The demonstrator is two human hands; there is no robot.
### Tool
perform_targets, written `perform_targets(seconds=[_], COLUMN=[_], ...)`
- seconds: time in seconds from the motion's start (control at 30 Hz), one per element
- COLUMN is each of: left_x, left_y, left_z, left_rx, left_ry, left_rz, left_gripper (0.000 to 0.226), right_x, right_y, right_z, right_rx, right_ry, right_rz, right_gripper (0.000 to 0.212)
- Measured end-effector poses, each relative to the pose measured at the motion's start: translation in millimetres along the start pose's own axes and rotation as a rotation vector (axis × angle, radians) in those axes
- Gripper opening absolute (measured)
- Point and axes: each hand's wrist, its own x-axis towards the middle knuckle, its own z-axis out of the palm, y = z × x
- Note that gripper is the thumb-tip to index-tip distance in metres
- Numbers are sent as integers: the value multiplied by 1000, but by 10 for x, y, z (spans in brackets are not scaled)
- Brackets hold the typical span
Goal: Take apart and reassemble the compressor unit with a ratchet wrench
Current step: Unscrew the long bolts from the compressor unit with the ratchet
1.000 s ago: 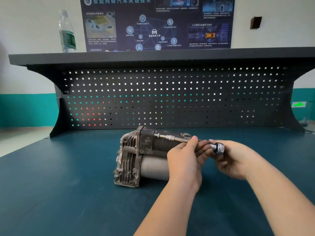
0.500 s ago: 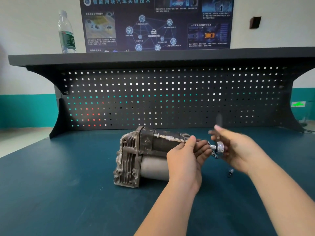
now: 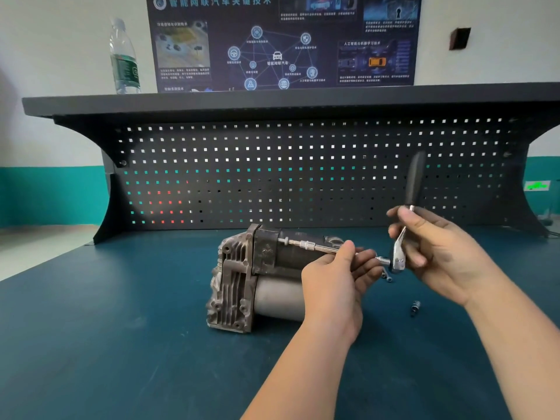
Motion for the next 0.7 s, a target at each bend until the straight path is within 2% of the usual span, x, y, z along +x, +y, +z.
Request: perform_targets(seconds=[0.1, 0.2, 0.23, 0.33, 0.4, 0.47, 0.53, 0.63, 0.7], left_x=[1, -4, -6, -24, -31, -29, -25, -26, -27], left_y=[-1, -6, -11, -13, -9, -10, -17, -28, -28], left_z=[4, 7, 7, 8, 6, 10, 15, 19, 21], left_rx=[-1, -8, -8, 0, 11, 25, 28, 23, 20], left_ry=[8, 11, 10, -1, -4, -1, 5, 5, 6], left_rz=[3, 7, 9, 11, 14, 19, 21, 26, 28], left_gripper=[23, 22, 22, 19, 19, 19, 21, 22, 22], right_x=[17, 3, 9, 33, 6, -28, -25, 14, 24], right_y=[145, 249, 253, 133, 28, -11, 10, 84, 166], right_z=[17, 65, 64, -6, -48, -77, -87, -69, -55], right_rx=[-75, -69, -58, 3, 83, 140, 137, 68, 21], right_ry=[202, 202, 195, 152, 7, -127, -133, 33, 134], right_rz=[272, 510, 488, 210, 62, 14, 44, 186, 351], right_gripper=[19, 17, 18, 19, 14, 11, 13, 17, 18])
